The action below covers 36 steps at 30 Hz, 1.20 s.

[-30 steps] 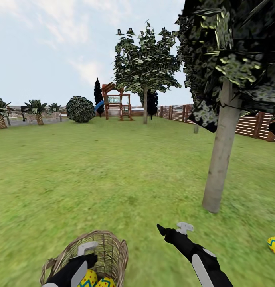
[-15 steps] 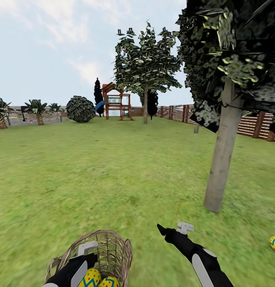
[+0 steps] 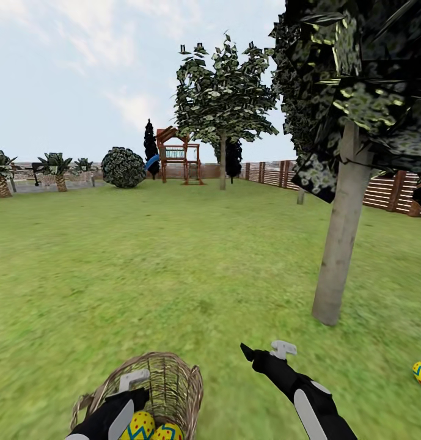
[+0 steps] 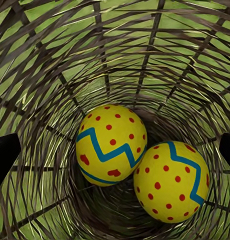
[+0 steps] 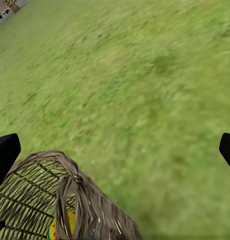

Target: Take the three Easter eggs out of the wicker basket on the lawn in the garden, then place them on the lawn next to a single tree (choose any tree) so that all three eggs are next to the same tree and none are left in the basket.

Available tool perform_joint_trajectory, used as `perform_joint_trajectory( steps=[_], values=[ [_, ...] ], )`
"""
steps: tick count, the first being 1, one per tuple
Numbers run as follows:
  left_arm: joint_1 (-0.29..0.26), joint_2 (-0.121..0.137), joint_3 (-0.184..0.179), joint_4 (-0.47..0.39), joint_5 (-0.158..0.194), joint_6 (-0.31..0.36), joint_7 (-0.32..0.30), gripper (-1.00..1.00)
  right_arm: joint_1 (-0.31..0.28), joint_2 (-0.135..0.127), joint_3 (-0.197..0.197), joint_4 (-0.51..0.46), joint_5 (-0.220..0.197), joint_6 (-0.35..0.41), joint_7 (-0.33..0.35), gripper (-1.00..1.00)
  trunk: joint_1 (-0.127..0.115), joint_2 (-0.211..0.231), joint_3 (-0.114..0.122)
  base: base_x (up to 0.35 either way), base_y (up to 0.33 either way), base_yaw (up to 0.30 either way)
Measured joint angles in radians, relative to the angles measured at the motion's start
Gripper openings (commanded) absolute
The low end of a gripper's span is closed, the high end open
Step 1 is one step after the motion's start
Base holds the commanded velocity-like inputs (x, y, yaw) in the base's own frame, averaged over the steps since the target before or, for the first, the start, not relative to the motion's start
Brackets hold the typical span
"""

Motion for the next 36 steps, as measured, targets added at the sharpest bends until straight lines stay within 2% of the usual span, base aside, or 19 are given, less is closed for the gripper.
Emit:
perform_joint_trajectory(
  steps=[23, 33, 36],
  values=[
    [0.000, 0.000, -0.001, -0.002, -0.002, -0.016, 0.000, 1.00, 0.000, 0.000, -0.002, 0.000, 0.000, 0.002, 0.001, 1.00, 0.088, -0.161, -0.072, 0.000, 0.000, 0.000],
    [-0.003, -0.003, -0.004, -0.012, -0.002, -0.001, -0.001, 1.00, 0.000, 0.000, -0.001, 0.000, 0.000, 0.002, 0.001, 1.00, 0.093, -0.163, -0.111, 0.000, 0.000, 0.000],
    [-0.022, -0.002, -0.005, -0.012, -0.004, 0.002, -0.003, 1.00, 0.000, 0.000, -0.002, 0.000, -0.001, 0.002, 0.001, 1.00, 0.094, -0.164, -0.122, 0.000, 0.000, 0.000]
  ],
)
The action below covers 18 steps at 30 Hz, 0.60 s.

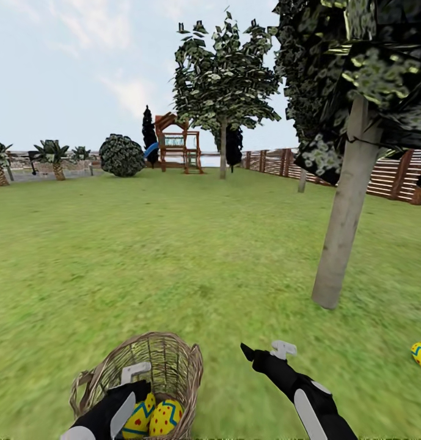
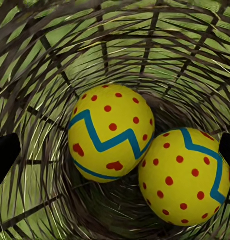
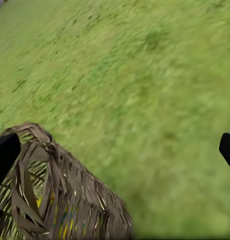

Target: Take the three Easter eggs out of the wicker basket on the lawn in the garden, then place them on the lawn next to a single tree (choose any tree) so that all three eggs are next to the same tree and none are left in the basket.

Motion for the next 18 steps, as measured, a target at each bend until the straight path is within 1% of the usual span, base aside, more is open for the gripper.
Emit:
perform_joint_trajectory(
  steps=[6, 18],
  values=[
    [-0.041, 0.001, 0.000, 0.002, 0.001, 0.026, 0.003, 1.00, 0.000, 0.000, 0.001, 0.000, 0.000, 0.000, 0.000, 1.00, 0.003, -0.001, -0.023, 0.000, 0.000, 0.000],
    [-0.052, 0.001, 0.004, 0.004, 0.003, 0.028, -0.001, 1.00, 0.000, 0.001, 0.004, 0.000, 0.002, 0.000, -0.001, 1.00, 0.003, -0.002, -0.023, 0.000, 0.000, 0.000]
  ],
)
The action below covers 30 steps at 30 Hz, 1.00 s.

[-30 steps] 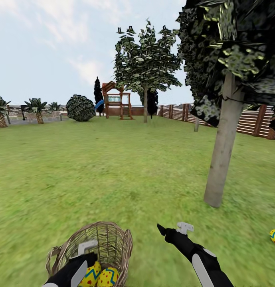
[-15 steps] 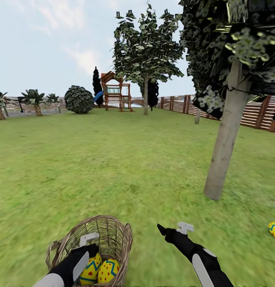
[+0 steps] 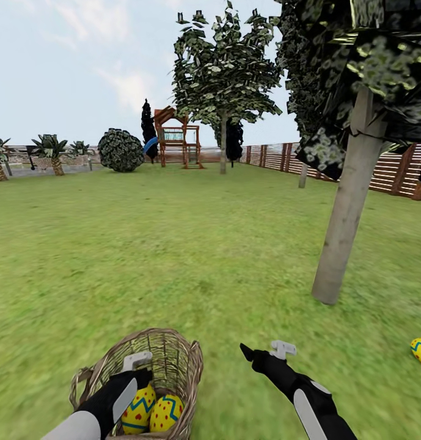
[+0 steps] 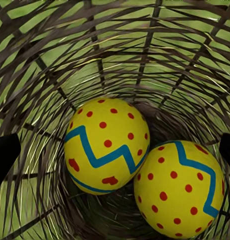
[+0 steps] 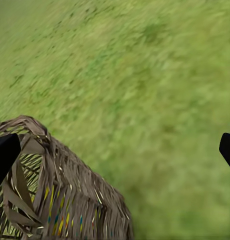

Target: Take the three Easter eggs out of the wicker basket on the lawn in the garden, then place them on the lawn next to a single tree (choose any tree) so that all three eggs are next to the same tree and none are left in the basket.

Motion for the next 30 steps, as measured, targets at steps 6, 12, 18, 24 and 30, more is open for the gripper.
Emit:
perform_joint_trajectory(
  steps=[6, 12, 18, 24, 30],
  values=[
    [0.000, 0.000, 0.000, 0.004, 0.000, -0.001, 0.000, 1.00, 0.000, 0.000, 0.000, 0.000, 0.000, 0.000, 0.000, 1.00, 0.000, 0.000, 0.000, 0.059, 0.015, 0.000],
    [0.000, 0.000, 0.000, 0.006, 0.000, -0.001, 0.001, 1.00, 0.000, 0.000, 0.000, 0.000, 0.000, 0.001, 0.001, 1.00, 0.000, 0.000, 0.000, 0.033, 0.010, 0.000],
    [0.000, 0.000, 0.000, 0.007, 0.000, -0.001, 0.001, 1.00, 0.000, 0.000, 0.000, -0.001, 0.000, 0.000, 0.001, 1.00, 0.000, 0.000, 0.000, 0.077, 0.040, 0.000],
    [0.000, 0.000, 0.000, 0.007, 0.000, -0.002, 0.001, 1.00, 0.000, 0.000, 0.000, -0.001, 0.000, 0.000, 0.001, 1.00, 0.000, 0.000, 0.000, 0.044, 0.008, 0.000],
    [0.000, 0.000, 0.000, 0.008, 0.000, -0.003, 0.001, 1.00, 0.000, 0.000, 0.000, -0.001, 0.000, 0.000, 0.001, 1.00, 0.000, 0.000, 0.000, 0.041, 0.002, 0.000]
  ],
)
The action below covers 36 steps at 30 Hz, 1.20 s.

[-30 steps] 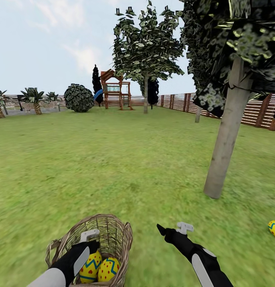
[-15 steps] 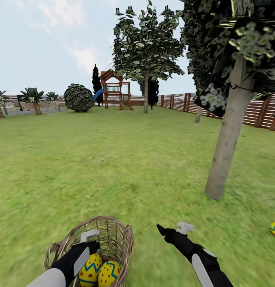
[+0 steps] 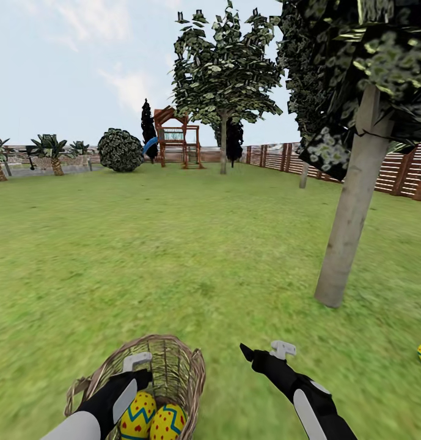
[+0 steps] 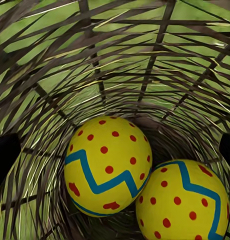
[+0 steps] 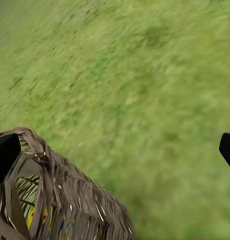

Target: Take the three Easter eggs out of the wicker basket on the lawn in the garden, then place them on the lawn next to a single tree (choose any tree) so that all three eggs are next to the same tree and none are left in the basket.

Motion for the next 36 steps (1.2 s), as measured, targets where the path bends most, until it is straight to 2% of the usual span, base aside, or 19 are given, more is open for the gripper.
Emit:
perform_joint_trajectory(
  steps=[32, 36],
  values=[
    [0.000, 0.000, -0.001, 0.000, -0.001, -0.002, 0.000, 1.00, 0.000, -0.002, 0.000, 0.000, 0.000, 0.000, 0.000, 1.00, 0.000, 0.000, 0.000, 0.017, 0.000, 0.000],
    [0.000, 0.000, -0.001, -0.001, -0.001, -0.005, -0.001, 1.00, 0.000, -0.002, -0.001, 0.000, -0.001, 0.000, 0.000, 1.00, 0.002, -0.001, -0.015, 0.000, 0.000, 0.000]
  ],
)
